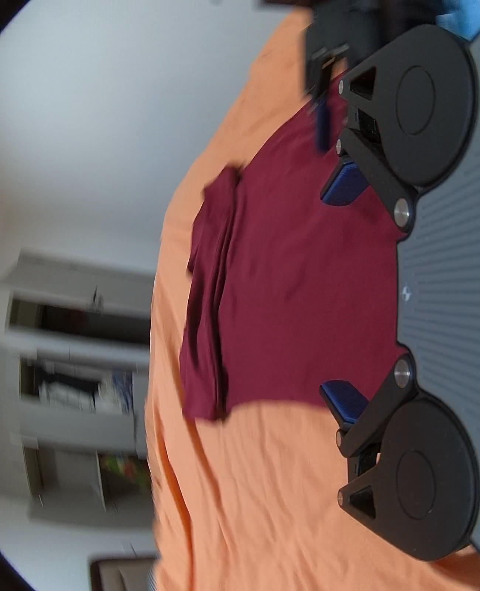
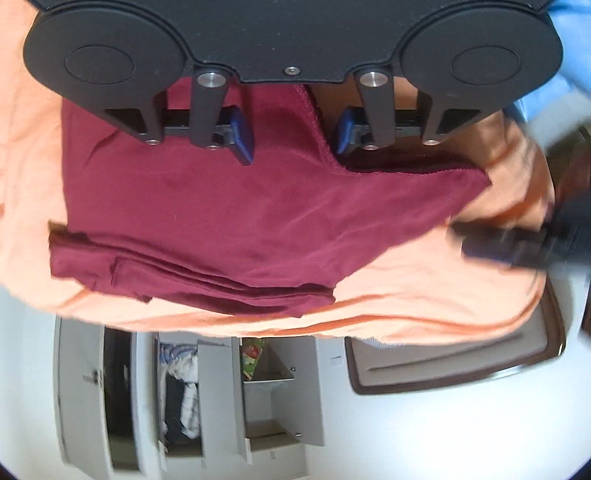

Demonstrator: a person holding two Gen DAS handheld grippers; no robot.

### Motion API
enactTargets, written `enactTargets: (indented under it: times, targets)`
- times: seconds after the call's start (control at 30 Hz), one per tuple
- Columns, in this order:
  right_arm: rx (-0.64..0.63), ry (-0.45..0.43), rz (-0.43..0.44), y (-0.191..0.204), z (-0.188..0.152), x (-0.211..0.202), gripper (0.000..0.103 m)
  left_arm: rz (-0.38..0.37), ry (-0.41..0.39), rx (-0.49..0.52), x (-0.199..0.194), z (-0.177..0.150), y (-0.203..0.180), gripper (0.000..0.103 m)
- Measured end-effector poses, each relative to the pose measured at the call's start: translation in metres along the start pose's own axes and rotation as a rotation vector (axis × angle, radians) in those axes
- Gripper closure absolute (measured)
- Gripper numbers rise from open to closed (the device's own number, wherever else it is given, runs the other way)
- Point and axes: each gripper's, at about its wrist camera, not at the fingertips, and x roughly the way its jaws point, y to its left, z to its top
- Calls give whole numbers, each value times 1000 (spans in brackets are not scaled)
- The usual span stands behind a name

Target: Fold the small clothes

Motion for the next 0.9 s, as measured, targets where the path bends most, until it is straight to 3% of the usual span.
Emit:
enactTargets:
  times: [0.13, 0.3, 0.4, 0.43, 0.5, 0.57, 0.63, 0.8, 0.9]
  targets:
    - [121, -7, 36, -19, 12, 7, 67, -39, 19, 133, 7, -13, -24, 0]
    - [106, -23, 23, -21, 20, 7, 67, 137, 37, 324, 28, -27, -45, 1]
    - [112, -25, 21, -20, 17, 3, 68, 239, 38, 414, 37, -31, -47, 9]
    - [114, -24, 19, -20, 16, 2, 68, 253, 40, 426, 38, -32, -46, 16]
    - [113, -21, 18, -19, 13, 0, 68, 258, 40, 420, 37, -31, -41, 33]
    - [109, -16, 19, -18, 11, -1, 67, 251, 47, 380, 37, -28, -33, 69]
    - [89, -13, 14, -14, 6, -5, 64, 225, 52, 321, 33, -24, -23, 90]
    - [2, 4, -18, 0, -10, -17, 42, 199, 12, 196, 19, -7, -5, 98]
    - [-96, 33, -103, 10, -24, -19, 32, 204, -8, 168, 16, 4, -3, 98]
